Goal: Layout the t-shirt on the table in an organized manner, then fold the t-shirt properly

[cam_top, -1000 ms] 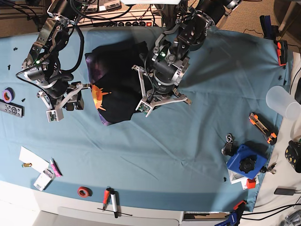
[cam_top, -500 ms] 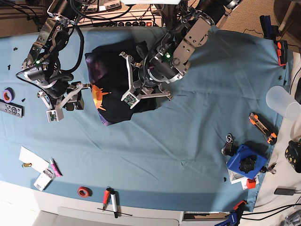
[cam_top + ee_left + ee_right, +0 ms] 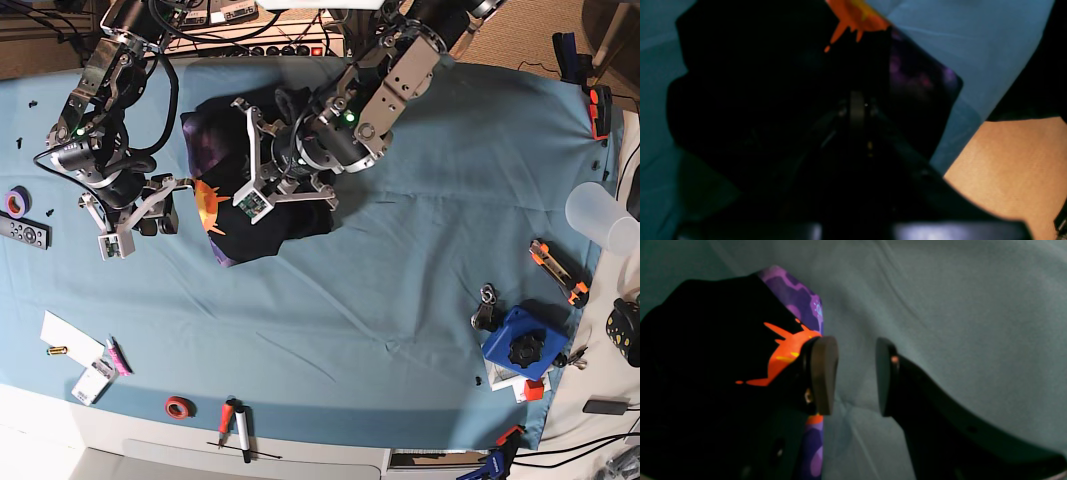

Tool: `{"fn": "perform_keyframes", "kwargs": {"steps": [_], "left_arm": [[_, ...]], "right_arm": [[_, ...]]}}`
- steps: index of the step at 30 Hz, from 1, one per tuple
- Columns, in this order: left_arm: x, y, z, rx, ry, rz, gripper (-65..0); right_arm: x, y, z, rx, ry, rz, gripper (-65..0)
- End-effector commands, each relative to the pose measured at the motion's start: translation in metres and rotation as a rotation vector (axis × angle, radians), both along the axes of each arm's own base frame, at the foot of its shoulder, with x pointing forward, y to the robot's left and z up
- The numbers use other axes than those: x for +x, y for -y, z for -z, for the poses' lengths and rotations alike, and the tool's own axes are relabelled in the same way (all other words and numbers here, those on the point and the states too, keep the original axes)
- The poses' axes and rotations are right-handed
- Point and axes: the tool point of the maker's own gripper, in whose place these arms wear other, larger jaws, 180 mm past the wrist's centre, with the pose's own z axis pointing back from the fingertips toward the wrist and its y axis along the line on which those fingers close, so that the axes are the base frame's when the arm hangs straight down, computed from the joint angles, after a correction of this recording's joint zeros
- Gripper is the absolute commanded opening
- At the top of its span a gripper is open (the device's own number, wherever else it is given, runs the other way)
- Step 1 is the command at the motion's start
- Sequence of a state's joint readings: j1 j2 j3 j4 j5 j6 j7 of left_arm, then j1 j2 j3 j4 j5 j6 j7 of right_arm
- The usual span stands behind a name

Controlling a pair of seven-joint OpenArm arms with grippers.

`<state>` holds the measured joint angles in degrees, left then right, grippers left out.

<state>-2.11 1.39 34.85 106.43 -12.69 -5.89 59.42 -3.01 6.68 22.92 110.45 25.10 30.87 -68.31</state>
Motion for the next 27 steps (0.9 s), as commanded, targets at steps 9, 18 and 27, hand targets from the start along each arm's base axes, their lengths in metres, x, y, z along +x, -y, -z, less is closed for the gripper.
{"fn": "perform_keyframes", "kwargs": {"steps": [9, 18, 27], "left_arm": [[0.004, -0.008, 0.044, 0.208, 0.03, -0.007, -65.0], [0.01, -0.07, 0.062, 0.508, 0.02, -0.212, -65.0], [0.017, -0.084, 0.037, 0.502, 0.092, -0.318, -65.0]], "right_arm": [[0.008, 0.002, -0.014, -0.005, 0.054, -0.003, -44.6], [0.009, 0.001, -0.015, -0.015, 0.058, -0.017, -44.6], [0.007, -0.011, -0.017, 0.009, 0.07, -0.086, -44.6]]}}
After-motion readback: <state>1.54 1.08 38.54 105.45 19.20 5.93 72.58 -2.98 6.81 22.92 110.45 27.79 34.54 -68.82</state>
